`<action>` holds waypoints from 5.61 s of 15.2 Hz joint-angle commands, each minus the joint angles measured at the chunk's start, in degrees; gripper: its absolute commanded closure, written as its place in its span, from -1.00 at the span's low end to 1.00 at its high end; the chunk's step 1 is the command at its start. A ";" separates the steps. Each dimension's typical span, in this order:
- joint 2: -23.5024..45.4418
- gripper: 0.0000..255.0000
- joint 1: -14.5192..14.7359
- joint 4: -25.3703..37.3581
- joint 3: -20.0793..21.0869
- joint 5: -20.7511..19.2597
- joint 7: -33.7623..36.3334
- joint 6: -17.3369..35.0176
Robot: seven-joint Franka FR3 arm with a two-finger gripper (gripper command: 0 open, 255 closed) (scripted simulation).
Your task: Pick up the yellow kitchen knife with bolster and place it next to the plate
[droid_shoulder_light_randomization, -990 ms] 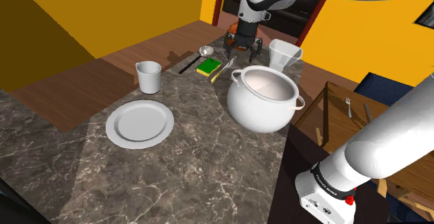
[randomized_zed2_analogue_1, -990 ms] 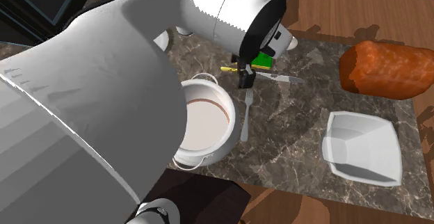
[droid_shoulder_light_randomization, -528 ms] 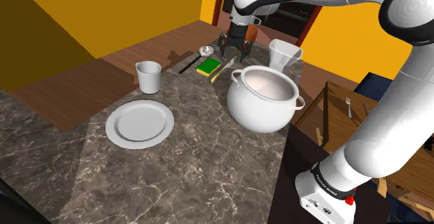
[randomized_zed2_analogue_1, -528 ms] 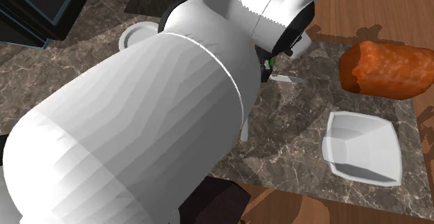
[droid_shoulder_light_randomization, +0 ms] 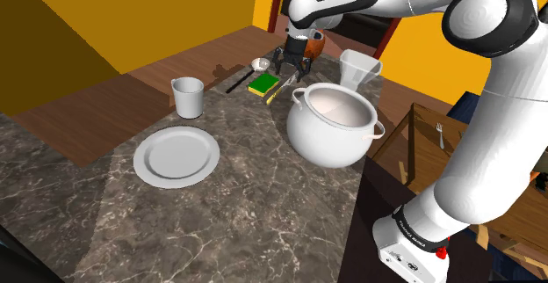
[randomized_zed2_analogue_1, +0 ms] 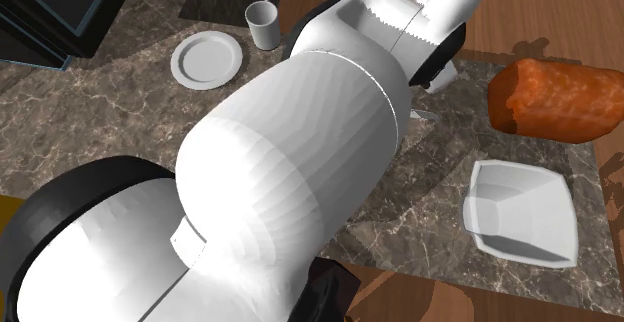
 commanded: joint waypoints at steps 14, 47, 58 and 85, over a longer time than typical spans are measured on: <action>1.32 1.00 0.14 -1.60 -0.03 -0.11 0.17 2.95; 0.17 1.00 -1.68 -4.50 -0.60 1.52 -1.05 8.75; -2.07 1.00 -1.75 -2.18 -0.53 1.64 -0.90 4.21; -20.08 1.00 4.13 -14.65 4.33 3.22 9.71 -0.57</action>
